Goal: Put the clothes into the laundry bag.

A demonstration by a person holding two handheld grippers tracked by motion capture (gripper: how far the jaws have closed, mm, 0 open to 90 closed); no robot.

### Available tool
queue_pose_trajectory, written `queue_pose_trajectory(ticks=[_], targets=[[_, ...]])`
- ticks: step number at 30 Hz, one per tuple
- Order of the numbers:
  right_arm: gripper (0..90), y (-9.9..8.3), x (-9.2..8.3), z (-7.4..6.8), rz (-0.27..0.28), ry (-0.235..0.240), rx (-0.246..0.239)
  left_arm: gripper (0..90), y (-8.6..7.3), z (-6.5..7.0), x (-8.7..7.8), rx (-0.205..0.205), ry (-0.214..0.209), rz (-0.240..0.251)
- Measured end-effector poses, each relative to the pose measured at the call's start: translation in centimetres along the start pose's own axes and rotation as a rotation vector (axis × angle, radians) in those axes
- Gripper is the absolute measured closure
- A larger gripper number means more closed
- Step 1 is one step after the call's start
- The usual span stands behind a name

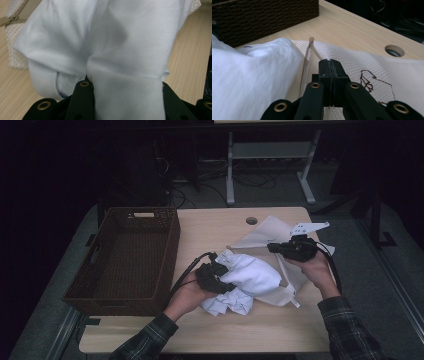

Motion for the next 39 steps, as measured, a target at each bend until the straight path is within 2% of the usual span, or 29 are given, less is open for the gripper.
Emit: queue_pose_trajectory(ticks=[11,15,17,21,24,25,28,29,30,31,36,38,39], targets=[[88.5,0.3,-0.1,-2.2,0.001,0.083,-0.044,68.1,0.4,1.6,1.5,0.052,-0.047,-0.017],[88.5,0.1,-0.2,-2.6,0.001,0.11,-0.037,68.0,0.6,1.8,2.1,0.073,-0.065,-0.018],[88.5,-0.2,-0.3,-2.9,-0.003,0.127,-0.042,68.1,0.7,1.8,2.4,0.094,-0.069,-0.02],[88.5,-0.8,-0.5,-3.3,-0.024,0.137,-0.056,68.1,0.7,1.1,3.3,0.102,-0.077,-0.023],[88.5,-1.0,-0.5,-3.3,-0.031,0.136,-0.056,68.1,0.7,0.5,3.5,0.095,-0.058,-0.024],[88.5,-1.3,-0.5,-3.1,-0.041,0.128,-0.058,68.1,0.4,0.0,3.6,0.094,-0.029,-0.037],[88.5,-1.4,-0.6,-2.9,-0.038,0.124,-0.046,68.1,0.2,-0.6,3.5,0.082,-0.014,-0.042],[88.5,-1.4,-0.6,-2.9,-0.036,0.124,-0.044,68.2,0.0,-1.2,3.4,0.061,0.004,-0.042],[88.5,-1.4,-0.6,-2.9,-0.036,0.124,-0.044,68.2,0.0,-1.2,3.4,0.061,0.004,-0.042],[88.5,-1.4,-0.5,-2.9,-0.035,0.126,-0.045,68.2,-0.3,-1.8,3.3,0.033,0.015,-0.046],[88.5,-1.5,0.4,-3.3,-0.051,0.139,-0.046,68.5,-1.0,-3.2,3.3,-0.033,0.053,-0.05],[88.5,-1.4,0.7,-3.6,-0.059,0.141,-0.051,68.7,-1.2,-3.6,3.2,-0.043,0.069,-0.053],[88.5,-1.4,0.8,-3.7,-0.062,0.144,-0.055,68.9,-1.4,-4.2,3.1,-0.056,0.091,-0.058]])
Point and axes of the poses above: each handheld gripper's, and its own axes: x roughly forward along the jaws, y roughly out of its top, z roughly to its right, the point moved 9 cm from there along x, roughly forward along the jaws, and after that the axes turned 1 degree about z, right-handed, at the moved point
